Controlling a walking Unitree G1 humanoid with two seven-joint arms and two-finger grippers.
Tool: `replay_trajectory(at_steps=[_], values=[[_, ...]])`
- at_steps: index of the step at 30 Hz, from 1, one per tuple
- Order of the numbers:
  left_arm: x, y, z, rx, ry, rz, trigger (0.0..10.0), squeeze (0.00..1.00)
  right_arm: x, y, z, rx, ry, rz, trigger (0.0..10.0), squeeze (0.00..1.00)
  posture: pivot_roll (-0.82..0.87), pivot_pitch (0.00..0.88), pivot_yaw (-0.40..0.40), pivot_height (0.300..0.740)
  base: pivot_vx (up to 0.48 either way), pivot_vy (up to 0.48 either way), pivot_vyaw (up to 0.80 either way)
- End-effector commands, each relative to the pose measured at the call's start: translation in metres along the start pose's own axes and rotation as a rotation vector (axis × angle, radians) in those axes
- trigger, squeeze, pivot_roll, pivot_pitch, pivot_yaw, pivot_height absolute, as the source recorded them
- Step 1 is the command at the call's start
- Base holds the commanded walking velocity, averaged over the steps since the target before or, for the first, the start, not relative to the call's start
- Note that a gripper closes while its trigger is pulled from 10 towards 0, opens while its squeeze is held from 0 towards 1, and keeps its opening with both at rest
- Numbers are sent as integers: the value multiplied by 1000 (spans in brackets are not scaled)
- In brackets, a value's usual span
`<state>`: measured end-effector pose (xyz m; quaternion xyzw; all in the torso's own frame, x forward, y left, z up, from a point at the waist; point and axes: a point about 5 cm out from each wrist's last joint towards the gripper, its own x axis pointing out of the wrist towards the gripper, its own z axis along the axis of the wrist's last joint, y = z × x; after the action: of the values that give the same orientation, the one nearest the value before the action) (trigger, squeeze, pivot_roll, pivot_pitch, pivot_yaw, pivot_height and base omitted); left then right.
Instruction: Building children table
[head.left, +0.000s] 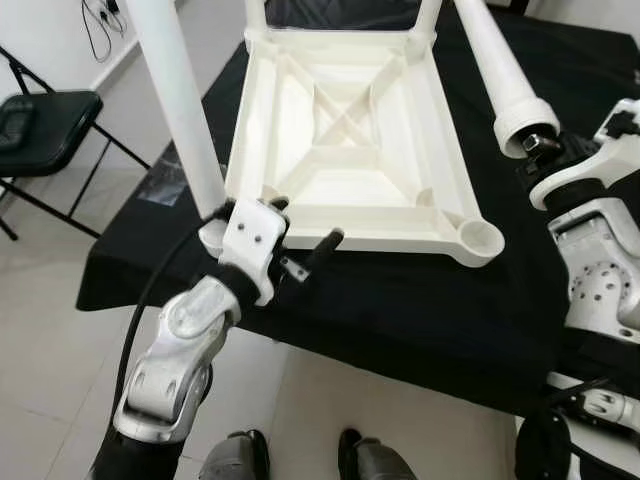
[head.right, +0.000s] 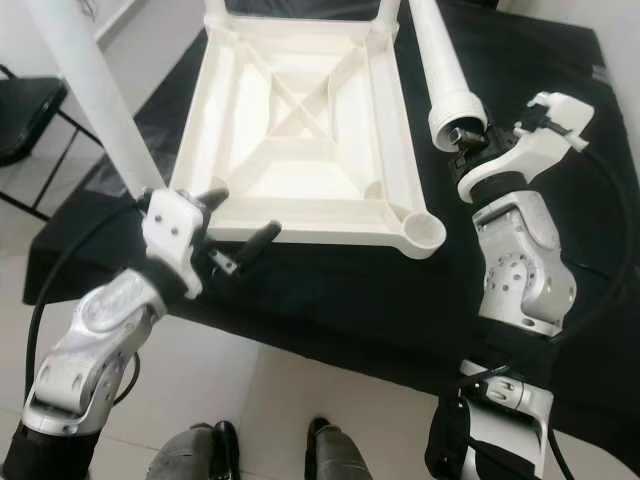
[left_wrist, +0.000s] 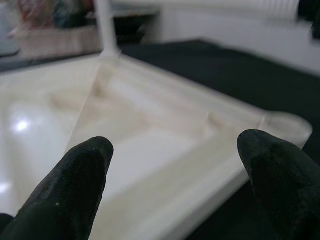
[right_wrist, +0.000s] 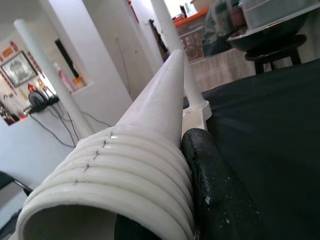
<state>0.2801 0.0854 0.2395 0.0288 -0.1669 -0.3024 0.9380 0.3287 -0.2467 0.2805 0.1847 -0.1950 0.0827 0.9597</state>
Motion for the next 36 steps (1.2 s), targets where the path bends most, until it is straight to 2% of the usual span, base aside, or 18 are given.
replay_trajectory(at_steps=[1, 2, 3, 6, 7, 9, 11, 12, 13, 16, 20, 24, 27, 28, 29, 30, 32, 36], values=[[6, -2, 3, -56, -21, -21, 10000, 0, -3, -3, 10, 23, -53, 10, 10000, 0, 28, 197, -53, 740, 0, 0, -800], [15, 0, 13, -91, -69, -24, 10000, 0, -4, -4, 13, 39, -71, 27, 10000, 0, 27, 195, -54, 740, 0, 0, -800], [15, 0, 13, -91, -69, -24, 10000, 0, -4, -4, 13, 39, -71, 27, 10000, 0, 27, 195, -54, 740, 0, 0, -800], [27, 3, 25, -178, -116, -20, 10000, 0, -4, -4, 19, 86, -106, 46, 10000, 0, 21, 188, -54, 740, 0, 0, -800], [27, 3, 25, -178, -116, -20, 10000, 0, -4, -4, 19, 86, -106, 46, 10000, 0, 21, 188, -54, 740, 0, 0, -800], [36, 6, 31, -285, -131, -8, 10000, 0, -8, -1, 23, 129, -128, 102, 10000, 0, 14, 185, -51, 740, 0, 0, -800], [36, 6, 31, -285, -131, -8, 10000, 0, -8, -1, 23, 129, -128, 102, 10000, 0, 14, 185, -51, 740, 0, 0, -800], [37, 6, 32, -321, -133, -4, 10000, 0, -9, 1, 24, 142, -135, 123, 10000, 0, 14, 185, -51, 740, 0, 0, -800], [37, 6, 32, -321, -133, -4, 10000, 0, -9, 1, 24, 142, -135, 123, 10000, 0, 14, 185, -51, 740, 0, 0, -800], [42, 13, 33, -424, -126, 26, 10000, 0, -14, 3, 24, 204, -147, 186, 10000, 0, 13, 173, -48, 740, 0, 0, -800], [44, 15, 32, -439, -123, 28, 10000, 0, -15, 3, 22, 226, -143, 194, 10000, 0, 15, 170, -50, 740, 0, 0, -800], [44, 17, 36, -441, -149, -9, 10000, 0, -19, 11, 11, 255, -101, 273, 10000, 0, 17, 165, -52, 740, 0, 0, -800], [41, 18, 41, -531, -206, -42, 10000, 0, -25, 18, 1, 270, -59, 346, 10000, 0, 20, 160, -56, 740, 0, 0, -800], [41, 18, 41, -531, -206, -42, 10000, 0, -25, 18, 1, 270, -59, 346, 10000, 0, 20, 160, -56, 740, 0, 0, -800], [38, 18, 43, -608, -222, -75, 10000, 0, -29, 16, -6, 283, -43, 349, 10000, 0, 20, 159, -55, 740, 0, 0, -800], [36, 17, 45, -638, -232, -106, 10000, 0, -30, 15, -7, 288, -38, 348, 10000, 0, 21, 159, -54, 740, 0, 0, -800], [32, 14, 47, -678, -244, -157, 10000, 0, -31, 15, -9, 297, -33, 349, 10000, 0, 20, 161, -53, 740, 0, 0, -800], [30, 13, 48, -713, -242, -194, 10000, 0, -32, 16, -9, 306, -33, 352, 10000, 0, 19, 163, -51, 740, 0, 0, -800]])
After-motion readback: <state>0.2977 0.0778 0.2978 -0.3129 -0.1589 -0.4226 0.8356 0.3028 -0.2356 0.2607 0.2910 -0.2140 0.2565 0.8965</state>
